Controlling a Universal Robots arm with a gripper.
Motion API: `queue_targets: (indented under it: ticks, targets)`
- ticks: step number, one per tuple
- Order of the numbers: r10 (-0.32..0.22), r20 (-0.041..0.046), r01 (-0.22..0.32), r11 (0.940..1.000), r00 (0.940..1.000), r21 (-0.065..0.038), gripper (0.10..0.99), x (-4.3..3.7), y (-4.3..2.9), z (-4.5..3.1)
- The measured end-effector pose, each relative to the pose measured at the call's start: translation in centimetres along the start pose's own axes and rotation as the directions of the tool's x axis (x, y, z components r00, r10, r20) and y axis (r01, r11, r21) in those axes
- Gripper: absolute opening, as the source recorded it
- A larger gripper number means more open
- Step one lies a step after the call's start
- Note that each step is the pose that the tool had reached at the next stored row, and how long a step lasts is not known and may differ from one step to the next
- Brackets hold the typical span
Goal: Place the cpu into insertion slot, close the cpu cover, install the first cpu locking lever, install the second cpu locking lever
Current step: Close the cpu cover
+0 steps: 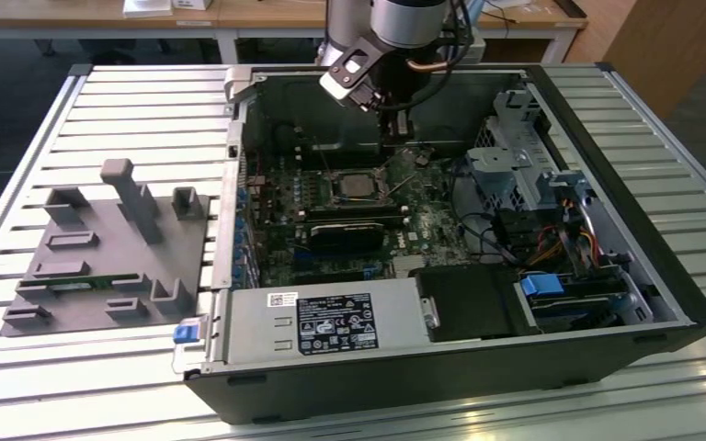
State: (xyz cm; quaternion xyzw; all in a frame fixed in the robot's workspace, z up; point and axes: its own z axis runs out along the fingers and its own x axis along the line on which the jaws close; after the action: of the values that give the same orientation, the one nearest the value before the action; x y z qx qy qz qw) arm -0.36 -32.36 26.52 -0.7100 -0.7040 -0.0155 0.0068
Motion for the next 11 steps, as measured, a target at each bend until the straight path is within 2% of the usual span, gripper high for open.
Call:
queue_targets:
  ticks: [11]
  targets:
    - [0.0, -0.0001, 0.0, 1.0, 1.0, 0.0, 0.106, 0.0, 0.27, 0.01]
